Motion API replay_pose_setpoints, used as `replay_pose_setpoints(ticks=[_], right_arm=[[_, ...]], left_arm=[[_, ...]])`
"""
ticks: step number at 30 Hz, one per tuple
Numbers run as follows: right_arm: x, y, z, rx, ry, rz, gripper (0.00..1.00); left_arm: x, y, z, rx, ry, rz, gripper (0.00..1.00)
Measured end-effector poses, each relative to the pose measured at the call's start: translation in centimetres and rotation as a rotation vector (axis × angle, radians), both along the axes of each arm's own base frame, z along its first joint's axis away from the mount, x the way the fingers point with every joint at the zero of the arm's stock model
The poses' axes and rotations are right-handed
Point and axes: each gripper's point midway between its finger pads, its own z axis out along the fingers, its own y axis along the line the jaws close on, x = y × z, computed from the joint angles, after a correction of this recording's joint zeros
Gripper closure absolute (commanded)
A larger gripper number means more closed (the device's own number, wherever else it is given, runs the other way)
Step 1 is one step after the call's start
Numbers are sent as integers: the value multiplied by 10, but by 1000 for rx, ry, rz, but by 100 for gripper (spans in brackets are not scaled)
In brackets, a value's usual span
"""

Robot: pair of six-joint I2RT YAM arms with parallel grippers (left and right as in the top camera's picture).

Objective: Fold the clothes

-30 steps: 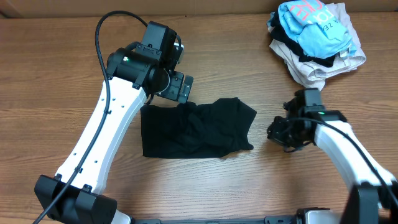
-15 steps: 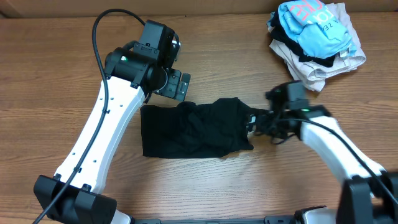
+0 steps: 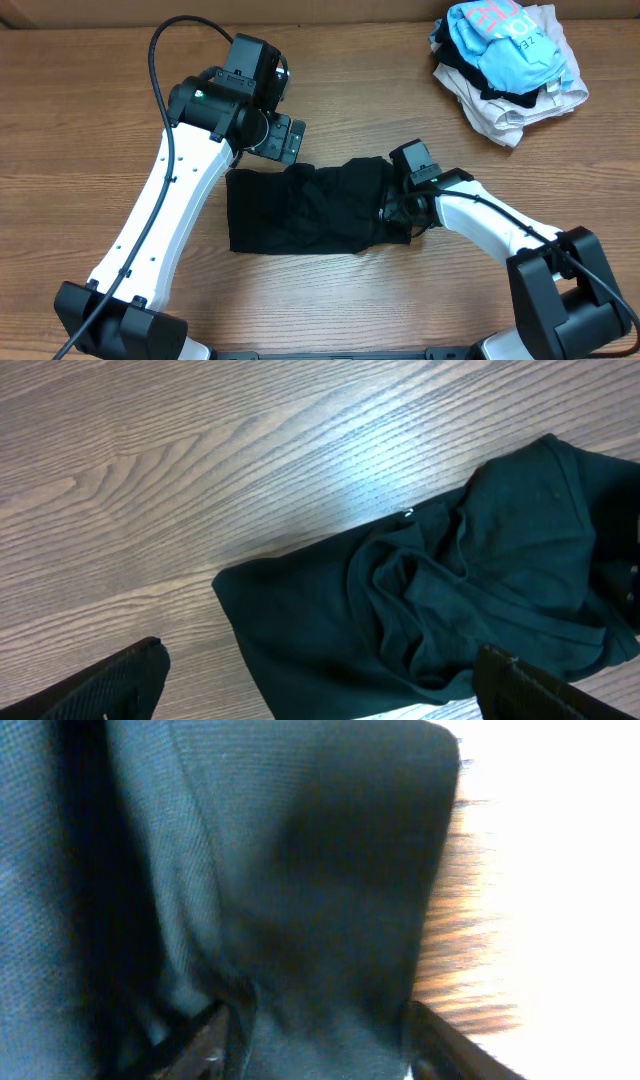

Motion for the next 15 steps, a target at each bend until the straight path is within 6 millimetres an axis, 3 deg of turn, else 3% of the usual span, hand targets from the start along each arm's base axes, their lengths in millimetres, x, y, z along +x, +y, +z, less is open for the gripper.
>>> replay_pose_setpoints(ticks=[8, 10, 15], right_arm=[[-6, -22, -3, -79, 39, -78, 96], [-6, -27, -3, -78, 50, -104, 96], [-11, -70, 1, -91, 104, -215, 96]], left_arm=[[-1, 0, 0, 1, 4, 0, 0], [-1, 0, 0, 1, 4, 0, 0], [-1, 0, 0, 2, 3, 0, 0]])
